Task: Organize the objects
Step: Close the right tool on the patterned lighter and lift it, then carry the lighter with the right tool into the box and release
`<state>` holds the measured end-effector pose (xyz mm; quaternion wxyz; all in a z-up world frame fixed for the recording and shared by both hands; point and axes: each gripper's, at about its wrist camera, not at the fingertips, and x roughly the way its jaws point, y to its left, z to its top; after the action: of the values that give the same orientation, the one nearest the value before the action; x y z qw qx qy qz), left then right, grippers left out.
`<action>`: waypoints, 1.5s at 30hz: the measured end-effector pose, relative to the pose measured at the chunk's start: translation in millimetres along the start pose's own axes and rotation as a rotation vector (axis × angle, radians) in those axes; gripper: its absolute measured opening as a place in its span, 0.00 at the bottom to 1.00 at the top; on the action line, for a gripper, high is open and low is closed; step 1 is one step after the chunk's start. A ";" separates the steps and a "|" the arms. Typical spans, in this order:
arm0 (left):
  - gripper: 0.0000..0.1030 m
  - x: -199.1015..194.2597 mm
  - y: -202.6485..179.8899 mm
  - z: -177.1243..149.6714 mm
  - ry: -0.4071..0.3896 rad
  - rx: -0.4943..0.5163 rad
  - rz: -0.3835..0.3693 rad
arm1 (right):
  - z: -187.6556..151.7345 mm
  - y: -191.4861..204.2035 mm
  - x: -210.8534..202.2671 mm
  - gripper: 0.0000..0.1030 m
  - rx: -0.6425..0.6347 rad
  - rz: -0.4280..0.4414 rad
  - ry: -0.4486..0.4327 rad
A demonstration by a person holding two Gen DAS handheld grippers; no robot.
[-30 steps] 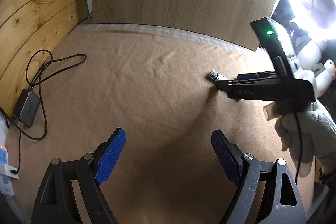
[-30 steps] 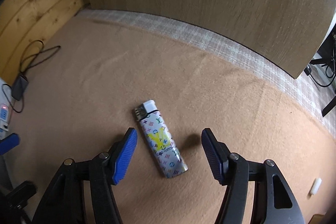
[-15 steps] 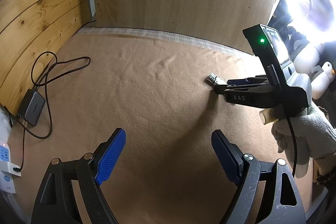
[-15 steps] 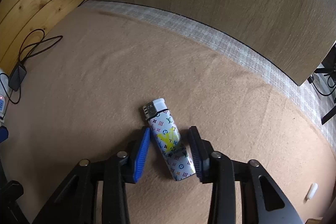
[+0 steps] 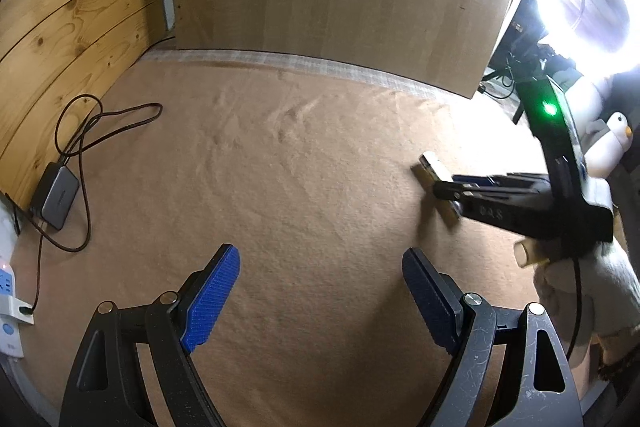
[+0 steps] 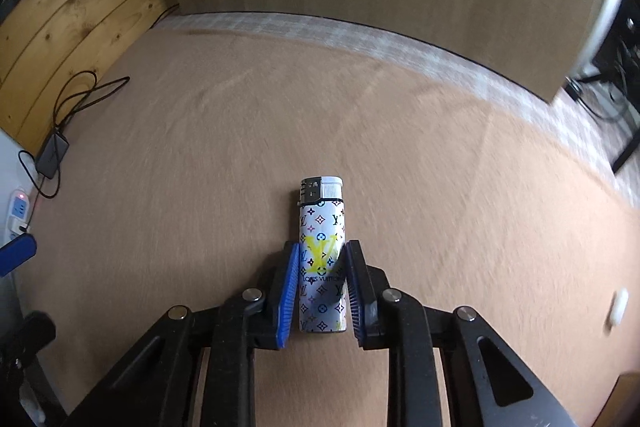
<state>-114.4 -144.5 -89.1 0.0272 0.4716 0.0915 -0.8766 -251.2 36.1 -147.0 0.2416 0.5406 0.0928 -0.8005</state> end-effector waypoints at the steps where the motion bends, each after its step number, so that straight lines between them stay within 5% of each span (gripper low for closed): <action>1: 0.83 -0.2 -4.0 0.0 -0.001 0.004 -0.003 | -4.3 -2.2 -3.4 0.20 0.003 -0.005 -0.005; 16: 0.83 4.5 -91.4 -4.5 0.011 0.085 -0.092 | -79.1 -80.6 -111.8 0.20 0.172 -0.035 -0.129; 27: 0.83 10.2 -176.8 -13.6 0.029 0.168 -0.165 | -169.3 -172.5 -194.2 0.20 0.336 -0.152 -0.187; 33: 0.83 15.1 -206.3 -15.9 0.037 0.192 -0.181 | -209.4 -217.2 -215.0 0.20 0.429 -0.208 -0.185; 45: 0.83 20.8 -238.7 -11.6 0.042 0.235 -0.184 | -221.9 -252.6 -211.8 0.21 0.474 -0.252 -0.179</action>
<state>-148.4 92.8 -80.4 -0.1107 0.4793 0.0314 -0.8701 -128.8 406.4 -71.0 0.0142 0.4933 -0.0521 -0.8682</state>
